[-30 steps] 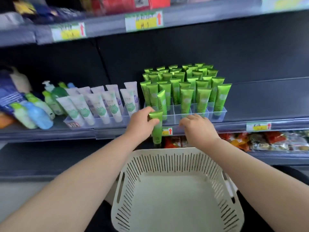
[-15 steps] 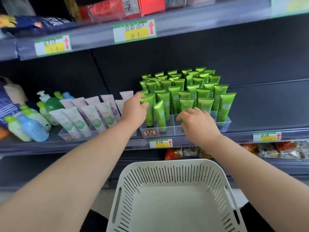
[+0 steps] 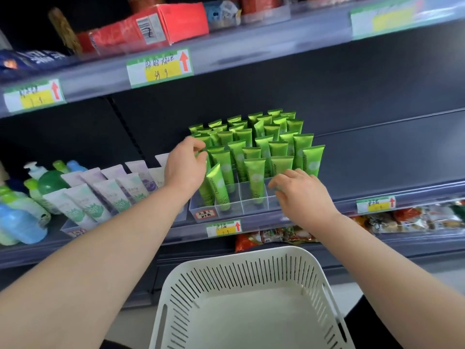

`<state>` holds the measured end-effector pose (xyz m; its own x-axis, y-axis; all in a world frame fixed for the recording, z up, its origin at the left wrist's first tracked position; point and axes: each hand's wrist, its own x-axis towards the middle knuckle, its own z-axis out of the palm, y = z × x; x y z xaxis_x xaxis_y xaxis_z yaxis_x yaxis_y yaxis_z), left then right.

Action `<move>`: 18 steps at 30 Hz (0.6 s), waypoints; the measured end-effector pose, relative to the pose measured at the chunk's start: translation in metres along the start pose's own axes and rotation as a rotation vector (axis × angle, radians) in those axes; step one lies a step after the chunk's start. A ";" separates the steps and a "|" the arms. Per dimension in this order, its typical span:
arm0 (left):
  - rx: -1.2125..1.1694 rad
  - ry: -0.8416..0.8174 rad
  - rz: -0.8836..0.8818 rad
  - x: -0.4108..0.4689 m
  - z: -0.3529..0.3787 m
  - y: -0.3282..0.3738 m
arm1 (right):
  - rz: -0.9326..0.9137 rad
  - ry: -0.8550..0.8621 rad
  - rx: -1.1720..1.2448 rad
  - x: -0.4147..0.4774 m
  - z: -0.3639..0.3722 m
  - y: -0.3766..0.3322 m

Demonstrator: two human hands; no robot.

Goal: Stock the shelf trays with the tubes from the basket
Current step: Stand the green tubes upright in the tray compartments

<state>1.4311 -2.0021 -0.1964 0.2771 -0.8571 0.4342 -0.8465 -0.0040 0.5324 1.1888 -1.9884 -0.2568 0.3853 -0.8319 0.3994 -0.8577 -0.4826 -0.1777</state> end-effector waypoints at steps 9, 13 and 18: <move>-0.048 -0.123 0.258 0.011 0.026 0.103 | 0.254 0.150 -0.048 -0.010 -0.027 0.057; 0.055 -0.252 0.341 0.022 0.054 0.136 | 0.380 0.077 -0.083 0.000 -0.024 0.080; 0.266 -0.362 0.454 0.039 0.090 0.159 | 0.419 0.068 -0.008 0.018 -0.018 0.097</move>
<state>1.2664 -2.0824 -0.1602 -0.2676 -0.9230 0.2766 -0.9402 0.3129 0.1343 1.1067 -2.0450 -0.2503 -0.0202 -0.9354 0.3529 -0.9382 -0.1043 -0.3301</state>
